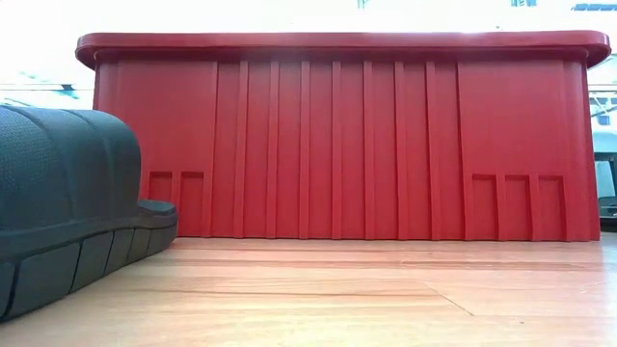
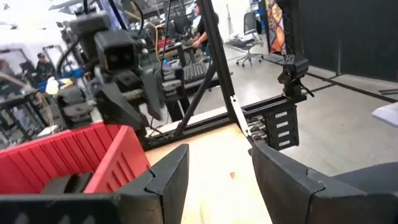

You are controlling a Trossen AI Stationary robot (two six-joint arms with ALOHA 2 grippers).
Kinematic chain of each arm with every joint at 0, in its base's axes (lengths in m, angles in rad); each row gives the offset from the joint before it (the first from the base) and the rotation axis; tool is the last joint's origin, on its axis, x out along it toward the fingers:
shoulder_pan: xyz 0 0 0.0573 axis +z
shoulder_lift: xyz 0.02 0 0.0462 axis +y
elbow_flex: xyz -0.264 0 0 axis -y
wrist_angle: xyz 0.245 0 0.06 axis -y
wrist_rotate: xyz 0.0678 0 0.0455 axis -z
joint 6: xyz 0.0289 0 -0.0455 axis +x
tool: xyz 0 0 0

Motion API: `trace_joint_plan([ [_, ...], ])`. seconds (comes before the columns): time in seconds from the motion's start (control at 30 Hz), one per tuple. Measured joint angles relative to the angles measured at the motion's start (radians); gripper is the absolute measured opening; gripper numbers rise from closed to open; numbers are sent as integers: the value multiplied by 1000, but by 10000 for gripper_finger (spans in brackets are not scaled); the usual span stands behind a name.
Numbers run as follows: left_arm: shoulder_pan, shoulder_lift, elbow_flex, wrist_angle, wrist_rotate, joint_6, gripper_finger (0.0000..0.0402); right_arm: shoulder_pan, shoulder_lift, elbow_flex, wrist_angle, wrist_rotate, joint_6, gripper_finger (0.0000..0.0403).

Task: Pick and place slides into bin
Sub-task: Put the left black slide into the red bin

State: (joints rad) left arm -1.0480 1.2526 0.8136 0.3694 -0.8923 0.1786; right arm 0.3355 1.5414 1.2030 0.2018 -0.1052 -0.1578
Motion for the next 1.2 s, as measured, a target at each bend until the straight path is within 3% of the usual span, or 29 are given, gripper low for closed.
trace_joint_plan([
  [0.13, -31, 66, 69, -72, -55, -85, 184, 7, 0, 0, 48, 29, 32, 105],
  [0.3, -62, 97, 136, -449, -158, -352, 184, 26, 0, 0, 77, 31, 67, 105],
  [0.5, -63, 95, 148, -718, -117, -636, 184, 58, 0, 0, 87, 100, 68, 105],
  [0.7, -42, 90, 148, -873, -6, -809, 184, 69, 0, 0, 86, 161, 75, 105],
  [0.87, -4, 67, 148, -1024, 168, -940, 184, 69, 0, -1, 87, 161, 104, 105],
  [1.07, 53, 10, 147, -1122, 389, -996, 184, 71, -1, -32, 127, 163, 108, 105],
  [1.2, 91, -8, 135, -1128, 481, -979, 184, 71, -1, -32, 130, 165, 119, 105],
])
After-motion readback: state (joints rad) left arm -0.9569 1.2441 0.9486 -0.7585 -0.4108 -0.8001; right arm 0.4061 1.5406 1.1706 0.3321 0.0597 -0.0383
